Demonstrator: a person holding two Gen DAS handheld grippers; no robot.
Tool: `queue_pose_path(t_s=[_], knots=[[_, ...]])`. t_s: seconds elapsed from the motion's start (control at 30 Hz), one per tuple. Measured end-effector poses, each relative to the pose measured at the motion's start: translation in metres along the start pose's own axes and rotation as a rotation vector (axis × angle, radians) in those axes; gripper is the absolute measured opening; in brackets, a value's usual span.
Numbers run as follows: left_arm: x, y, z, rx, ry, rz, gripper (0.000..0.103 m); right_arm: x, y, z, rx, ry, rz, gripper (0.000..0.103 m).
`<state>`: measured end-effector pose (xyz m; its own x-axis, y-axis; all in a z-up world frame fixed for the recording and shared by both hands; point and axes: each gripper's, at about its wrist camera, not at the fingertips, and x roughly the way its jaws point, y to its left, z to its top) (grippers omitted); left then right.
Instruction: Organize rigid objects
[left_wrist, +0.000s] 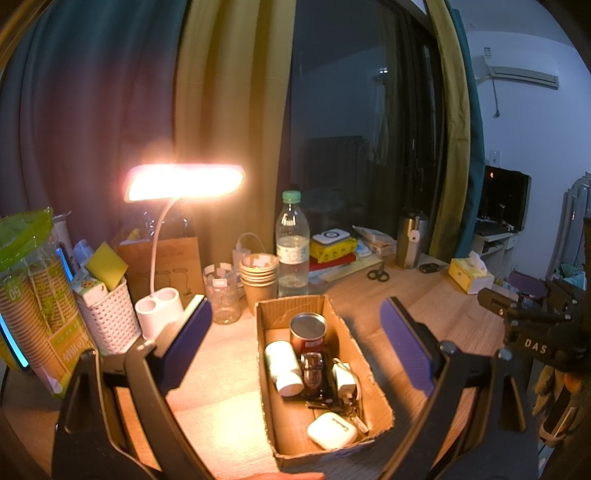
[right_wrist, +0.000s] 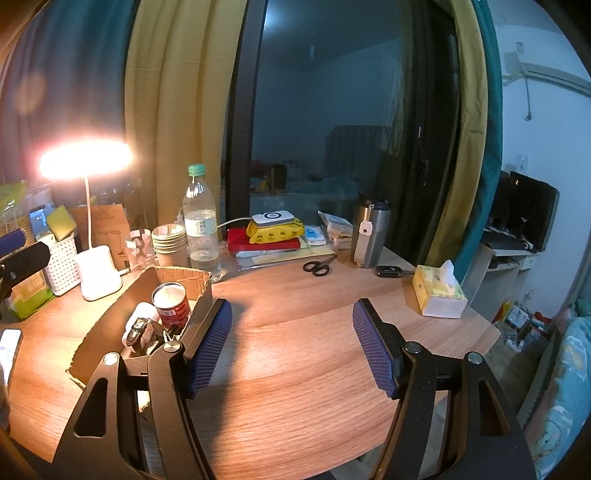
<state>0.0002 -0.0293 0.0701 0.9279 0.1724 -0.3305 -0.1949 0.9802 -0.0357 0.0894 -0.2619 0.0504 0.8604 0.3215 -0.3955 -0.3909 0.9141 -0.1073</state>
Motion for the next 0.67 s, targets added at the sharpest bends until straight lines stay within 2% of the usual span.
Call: queue_pose_path(t_s=[0.67], knots=[[0.0028, -0.0035, -0.0059, 0.007, 0.011, -0.009, 0.093, -0.0005, 0.0073, 0.0023, -0.004, -0.001, 0.008, 0.071]])
